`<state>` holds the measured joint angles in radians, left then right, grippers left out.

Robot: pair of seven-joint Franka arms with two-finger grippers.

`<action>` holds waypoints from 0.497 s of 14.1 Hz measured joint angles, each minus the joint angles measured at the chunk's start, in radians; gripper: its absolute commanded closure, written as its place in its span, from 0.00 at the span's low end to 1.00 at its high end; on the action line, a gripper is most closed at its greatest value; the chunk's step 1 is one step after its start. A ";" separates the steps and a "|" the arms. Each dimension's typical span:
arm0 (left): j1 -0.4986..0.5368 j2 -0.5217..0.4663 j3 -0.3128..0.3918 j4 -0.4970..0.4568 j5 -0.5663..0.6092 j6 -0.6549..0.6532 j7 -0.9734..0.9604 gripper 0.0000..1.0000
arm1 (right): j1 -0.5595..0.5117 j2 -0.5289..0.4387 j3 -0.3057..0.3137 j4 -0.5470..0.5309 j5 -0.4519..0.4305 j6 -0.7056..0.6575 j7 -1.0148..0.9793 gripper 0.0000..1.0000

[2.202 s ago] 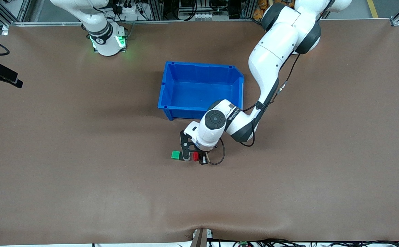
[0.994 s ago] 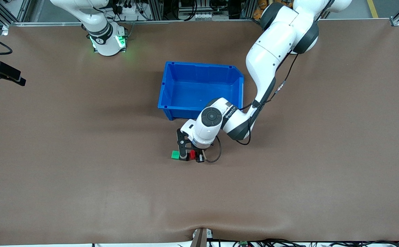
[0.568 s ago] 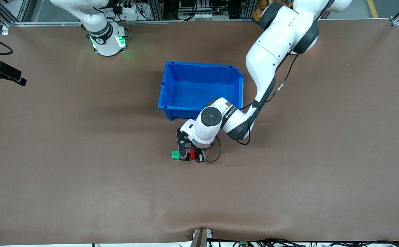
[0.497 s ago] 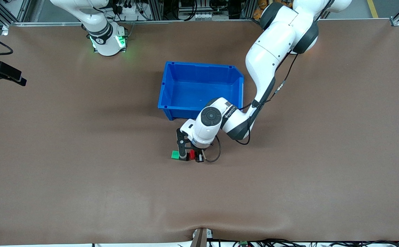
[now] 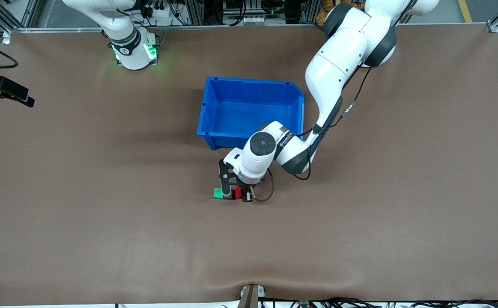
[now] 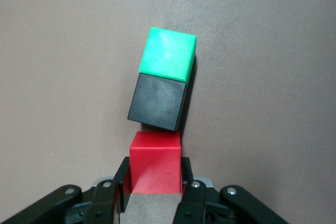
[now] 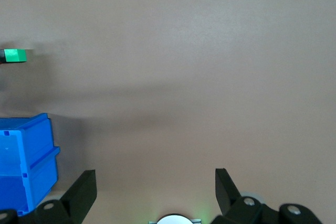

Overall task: Attach green and red cubes to black cube
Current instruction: 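Press the red cube against the black cube's free side with the left gripper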

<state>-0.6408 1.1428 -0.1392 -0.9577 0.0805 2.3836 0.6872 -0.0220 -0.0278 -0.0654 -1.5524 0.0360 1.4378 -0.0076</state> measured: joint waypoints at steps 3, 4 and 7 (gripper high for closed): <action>0.000 0.000 0.001 0.000 0.000 0.000 0.000 1.00 | 0.000 0.000 0.000 0.000 0.000 0.000 0.000 0.00; -0.002 0.000 0.003 0.000 0.000 0.000 0.000 1.00 | 0.000 0.000 0.000 0.000 0.000 0.000 0.000 0.00; -0.016 0.000 0.020 0.002 0.000 0.000 -0.021 0.45 | 0.000 0.000 0.001 0.000 0.000 0.000 0.000 0.00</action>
<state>-0.6570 1.1431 -0.1188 -0.9556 0.0805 2.3838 0.6663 -0.0219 -0.0278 -0.0647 -1.5524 0.0360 1.4378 -0.0076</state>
